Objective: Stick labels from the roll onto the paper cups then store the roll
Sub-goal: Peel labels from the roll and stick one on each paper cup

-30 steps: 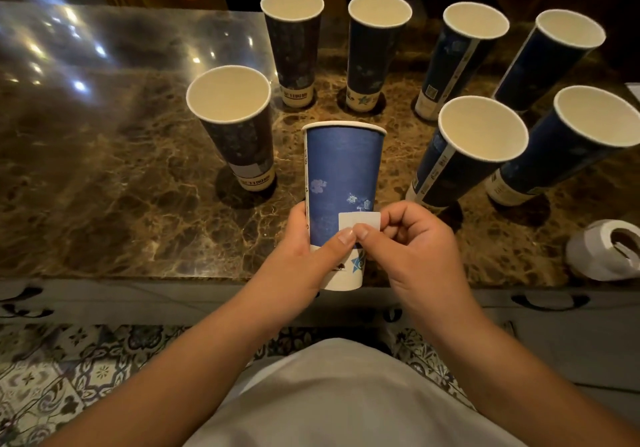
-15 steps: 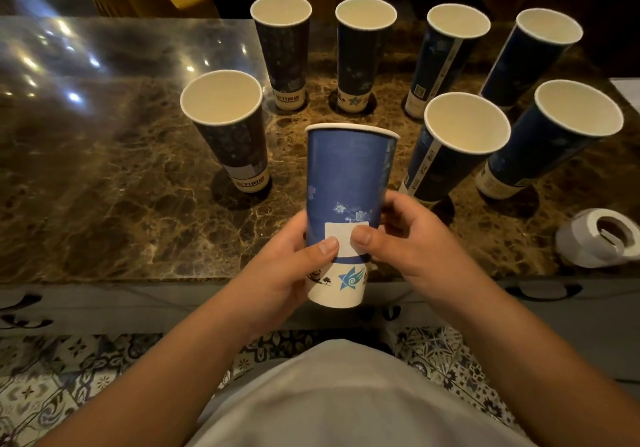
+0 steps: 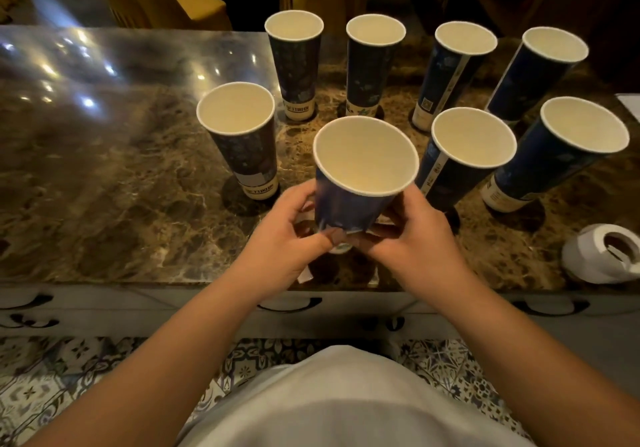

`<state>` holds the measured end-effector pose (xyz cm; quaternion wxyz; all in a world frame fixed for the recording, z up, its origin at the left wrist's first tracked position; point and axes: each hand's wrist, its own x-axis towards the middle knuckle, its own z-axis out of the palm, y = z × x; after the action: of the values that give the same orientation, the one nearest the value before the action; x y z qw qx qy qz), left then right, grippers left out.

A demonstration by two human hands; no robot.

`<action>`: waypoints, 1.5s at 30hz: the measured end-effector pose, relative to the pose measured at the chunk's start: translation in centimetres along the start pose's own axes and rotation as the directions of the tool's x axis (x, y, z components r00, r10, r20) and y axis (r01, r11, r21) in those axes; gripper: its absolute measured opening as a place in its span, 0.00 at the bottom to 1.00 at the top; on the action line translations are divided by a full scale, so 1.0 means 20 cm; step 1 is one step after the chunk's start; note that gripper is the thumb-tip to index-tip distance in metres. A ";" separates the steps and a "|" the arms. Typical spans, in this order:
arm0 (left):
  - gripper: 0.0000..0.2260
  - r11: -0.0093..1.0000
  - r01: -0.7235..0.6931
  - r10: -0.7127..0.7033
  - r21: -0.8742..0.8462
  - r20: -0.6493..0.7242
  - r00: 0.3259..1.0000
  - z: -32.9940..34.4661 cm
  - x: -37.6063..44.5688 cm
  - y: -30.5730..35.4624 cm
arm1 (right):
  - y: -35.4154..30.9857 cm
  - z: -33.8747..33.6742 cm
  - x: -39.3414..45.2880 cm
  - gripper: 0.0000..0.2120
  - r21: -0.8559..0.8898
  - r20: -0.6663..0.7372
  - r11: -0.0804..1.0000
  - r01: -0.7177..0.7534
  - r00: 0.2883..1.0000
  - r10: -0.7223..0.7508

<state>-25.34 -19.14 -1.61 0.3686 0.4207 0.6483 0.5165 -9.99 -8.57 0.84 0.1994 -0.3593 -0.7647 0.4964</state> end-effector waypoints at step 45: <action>0.39 0.452 -0.244 0.009 0.858 0.269 0.963 0.18 -0.14 -0.15 | 0.20 -0.11 -0.34 0.42 -0.776 0.244 0.616 0.135 0.965 0.096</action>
<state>-21.53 -20.83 -5.09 0.1280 0.6535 0.7417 0.0803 -2.74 -11.31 -1.48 -0.0755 -0.3330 -0.9276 0.1517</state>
